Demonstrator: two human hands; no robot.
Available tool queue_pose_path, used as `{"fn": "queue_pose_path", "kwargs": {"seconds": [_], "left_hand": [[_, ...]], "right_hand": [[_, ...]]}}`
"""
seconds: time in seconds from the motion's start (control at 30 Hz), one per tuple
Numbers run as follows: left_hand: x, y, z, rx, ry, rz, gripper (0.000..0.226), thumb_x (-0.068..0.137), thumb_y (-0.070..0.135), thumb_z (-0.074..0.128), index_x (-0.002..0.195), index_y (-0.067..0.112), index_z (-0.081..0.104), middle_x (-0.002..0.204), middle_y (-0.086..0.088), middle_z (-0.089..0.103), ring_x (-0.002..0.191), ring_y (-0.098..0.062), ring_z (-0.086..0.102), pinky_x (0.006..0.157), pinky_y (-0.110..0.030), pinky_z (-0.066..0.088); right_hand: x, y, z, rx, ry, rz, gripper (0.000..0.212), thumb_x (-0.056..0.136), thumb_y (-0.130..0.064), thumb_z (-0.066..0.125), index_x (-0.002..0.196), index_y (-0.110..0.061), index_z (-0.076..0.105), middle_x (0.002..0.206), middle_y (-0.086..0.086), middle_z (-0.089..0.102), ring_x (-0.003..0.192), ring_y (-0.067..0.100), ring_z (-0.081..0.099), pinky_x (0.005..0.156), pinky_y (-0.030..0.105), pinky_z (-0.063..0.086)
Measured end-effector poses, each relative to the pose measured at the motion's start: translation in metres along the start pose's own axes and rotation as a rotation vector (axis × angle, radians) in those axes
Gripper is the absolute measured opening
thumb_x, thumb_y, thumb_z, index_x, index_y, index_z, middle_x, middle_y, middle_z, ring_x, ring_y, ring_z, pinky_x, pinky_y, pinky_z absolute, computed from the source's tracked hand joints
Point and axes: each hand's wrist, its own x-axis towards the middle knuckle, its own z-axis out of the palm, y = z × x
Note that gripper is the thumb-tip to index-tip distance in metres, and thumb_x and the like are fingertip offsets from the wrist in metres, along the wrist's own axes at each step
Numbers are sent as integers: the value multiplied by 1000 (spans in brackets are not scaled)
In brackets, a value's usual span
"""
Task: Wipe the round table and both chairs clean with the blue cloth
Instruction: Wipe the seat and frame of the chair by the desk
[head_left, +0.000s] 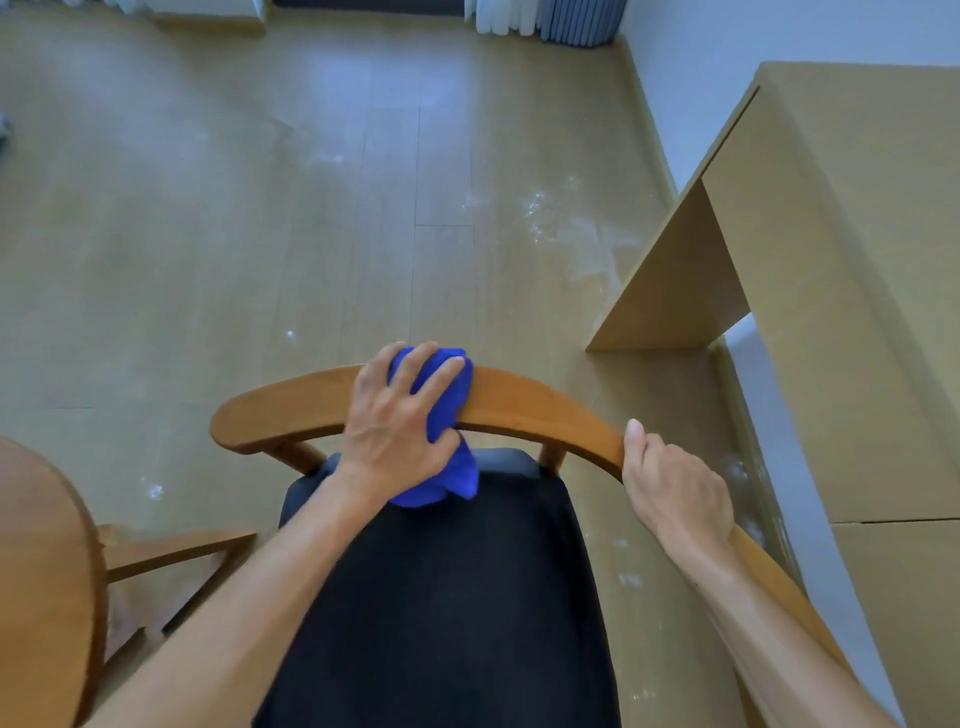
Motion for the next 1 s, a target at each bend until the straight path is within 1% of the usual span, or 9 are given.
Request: {"fn": "queue_pose_path", "kwargs": {"seconds": [0.13, 0.27, 0.37, 0.47, 0.57, 0.63, 0.73, 0.9, 1.0], "left_hand": [[-55, -102, -43, 7, 93, -356, 65, 68, 39, 47, 125, 13, 62, 132, -12, 53, 116, -43, 47, 104, -43, 34], [-40, -79, -33, -24, 180, -564, 58, 69, 33, 47, 121, 13, 64, 130, -10, 55, 115, -41, 44, 101, -46, 38], [-7, -23, -11, -65, 155, -428, 55, 67, 29, 58, 119, 14, 65, 129, -9, 56, 116, -41, 45, 99, -49, 39], [19, 60, 19, -89, 77, -230, 51, 72, 41, 61, 118, 19, 65, 127, -6, 58, 119, -36, 46, 101, -51, 37], [32, 132, 40, -103, 16, -38, 43, 78, 46, 58, 111, 20, 68, 122, -5, 61, 117, -34, 50, 102, -53, 35], [32, 138, 43, -105, 5, 73, 39, 78, 43, 59, 109, 20, 69, 119, -5, 63, 114, -34, 53, 101, -52, 38], [18, 73, 23, -85, -21, 144, 49, 74, 38, 60, 119, 18, 65, 126, -7, 59, 119, -35, 50, 99, -50, 40], [-36, -86, -33, -55, 124, -312, 56, 73, 38, 51, 122, 12, 64, 125, -11, 57, 114, -38, 49, 103, -43, 38], [-58, -114, -41, -129, 212, -644, 55, 74, 36, 51, 125, 17, 60, 127, -9, 54, 117, -36, 44, 102, -40, 34]], "right_hand": [[2, -1, 4, 93, -13, 44, 62, 100, -46, 6, 61, -18, 46, 55, -1, 54, 51, 15, 51, 57, 31, 39], [2, -4, 4, 104, -3, 56, 62, 99, -48, 4, 61, -20, 45, 54, -3, 52, 50, 12, 48, 57, 31, 38], [2, -6, 3, 90, 15, 56, 65, 98, -48, 4, 62, -18, 49, 56, -1, 55, 52, 14, 53, 58, 31, 44], [3, -7, 2, 87, 18, 50, 67, 98, -48, 4, 65, -16, 53, 60, 0, 59, 55, 16, 56, 61, 33, 49], [3, -7, 3, -3, -9, 56, 68, 97, -46, 3, 84, -12, 61, 79, 8, 68, 74, 29, 64, 69, 37, 50], [3, -6, 2, -13, -20, 52, 69, 96, -47, 1, 88, -13, 60, 82, 9, 68, 78, 32, 65, 67, 37, 48], [0, -5, 0, -17, 27, -7, 73, 87, -51, -12, 74, -17, 51, 63, -1, 59, 55, 18, 57, 48, 27, 32], [-1, -9, 0, 40, 48, 33, 68, 89, -53, -9, 62, -20, 45, 51, -4, 50, 44, 7, 44, 44, 23, 21], [0, -9, 1, 44, 31, 58, 65, 95, -50, -2, 66, -19, 47, 53, -4, 50, 46, 8, 43, 48, 27, 27]]}}
